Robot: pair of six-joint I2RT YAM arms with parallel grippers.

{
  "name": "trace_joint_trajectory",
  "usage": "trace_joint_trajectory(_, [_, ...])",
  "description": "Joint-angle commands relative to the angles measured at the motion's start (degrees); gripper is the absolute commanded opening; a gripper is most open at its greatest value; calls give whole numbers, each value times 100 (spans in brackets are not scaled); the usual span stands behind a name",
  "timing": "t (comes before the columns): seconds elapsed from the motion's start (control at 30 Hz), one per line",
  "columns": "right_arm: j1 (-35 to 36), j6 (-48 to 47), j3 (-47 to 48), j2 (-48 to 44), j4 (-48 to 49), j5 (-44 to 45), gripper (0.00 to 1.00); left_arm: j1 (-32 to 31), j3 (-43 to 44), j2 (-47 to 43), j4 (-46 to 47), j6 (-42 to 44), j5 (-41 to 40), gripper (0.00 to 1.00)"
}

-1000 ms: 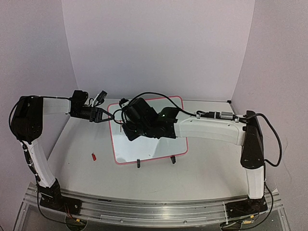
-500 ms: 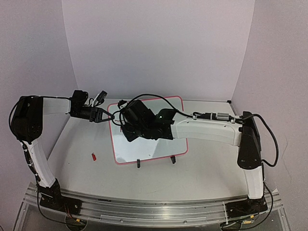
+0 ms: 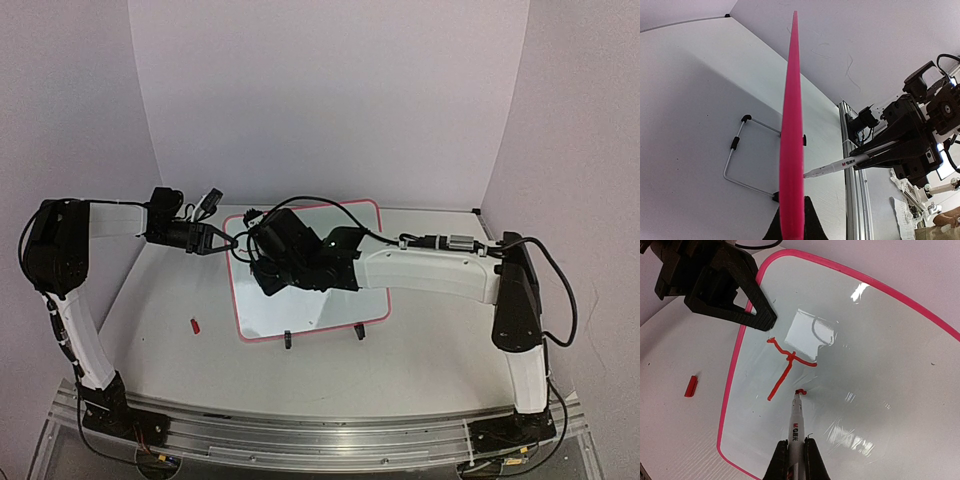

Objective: Write a sentence on the whiteboard
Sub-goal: Write on the whiteboard with the whiteboard.

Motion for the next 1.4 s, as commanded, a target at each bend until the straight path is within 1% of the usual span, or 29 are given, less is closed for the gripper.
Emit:
trace_joint_trajectory(0.0, [-30, 80, 117, 79, -86, -63, 0, -170, 44, 47, -117, 524, -350, 0])
trace_joint_trajectory(0.33, [-28, 191, 16, 46, -281, -135, 0, -171, 41, 55, -110, 523, -358, 0])
trace_joint_trajectory(0.53, [-29, 195, -43, -13, -407, -36, 0, -171, 51, 69, -116, 523, -363, 0])
trace_joint_trajectory(0.9, [-26, 114, -182, -139, -474, 389, 0, -171, 63, 83, -136, 532, -368, 0])
trace_joint_trajectory(1.37, [-28, -32, 2, -103, -466, 744, 0, -174, 76, 118, -155, 549, -366, 0])
